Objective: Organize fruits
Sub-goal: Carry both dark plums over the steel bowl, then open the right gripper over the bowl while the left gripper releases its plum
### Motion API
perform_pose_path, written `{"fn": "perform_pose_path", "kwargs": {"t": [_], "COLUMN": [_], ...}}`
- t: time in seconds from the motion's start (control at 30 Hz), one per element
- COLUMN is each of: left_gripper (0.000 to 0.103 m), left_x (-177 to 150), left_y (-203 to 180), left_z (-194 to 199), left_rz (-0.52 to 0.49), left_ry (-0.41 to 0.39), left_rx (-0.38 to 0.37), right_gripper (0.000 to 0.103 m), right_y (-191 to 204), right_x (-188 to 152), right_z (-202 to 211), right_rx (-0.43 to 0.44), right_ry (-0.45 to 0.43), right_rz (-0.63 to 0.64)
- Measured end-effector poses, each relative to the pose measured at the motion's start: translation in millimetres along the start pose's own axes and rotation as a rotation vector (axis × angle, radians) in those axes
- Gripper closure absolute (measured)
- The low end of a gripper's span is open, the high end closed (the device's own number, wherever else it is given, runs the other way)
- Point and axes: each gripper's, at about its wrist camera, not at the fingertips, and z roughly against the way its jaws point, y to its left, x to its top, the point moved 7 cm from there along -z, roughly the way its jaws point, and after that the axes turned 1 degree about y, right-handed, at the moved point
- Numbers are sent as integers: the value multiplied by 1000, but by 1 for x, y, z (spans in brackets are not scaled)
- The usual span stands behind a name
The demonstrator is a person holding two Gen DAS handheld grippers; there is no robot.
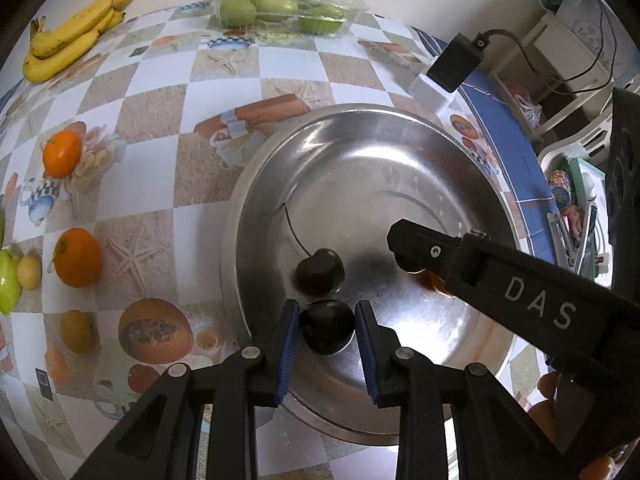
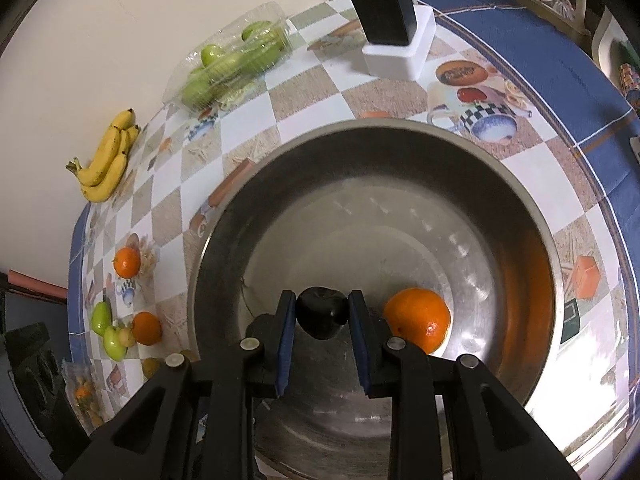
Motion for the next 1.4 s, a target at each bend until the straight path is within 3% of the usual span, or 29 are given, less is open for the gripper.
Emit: {"fn": "perform_pose_path", "kwargs": {"t": [0.23,0.4,0.8,1.13,1.2,1.27,1.33,1.4], "left_gripper": [70,58,57,57,43,39,35,24], "left_x": [1,3,10,19,20,21,20,18], "left_y": [-1,-4,12,45,55,66,77,87], "left_z": [-1,4,27,43,44,45,46,48], "left_rz": [-7,-8,43,147,174,201,227,247], "left_ry": [3,-8,-63,-118,-126,-131,-131,-135], "left_rx": [-3,-21,-16,30,61,100,138,168], "right_gripper": [75,75,75,75,71,60,58,56], "right_y": [-1,-1,7,8,9,10,12,15], "right_x": [-1,-1,7,7,5,5,5,4], "right_z": [-2,-2,22,22,21,21,22,22], "right_rx": [-6,-16,8,-5,-11,-18,-30,-38], "right_ry": [14,10,-58,-51,-46,-47,-52,-54], "right_rz": [3,3,13,30,35,43,58,72]}}
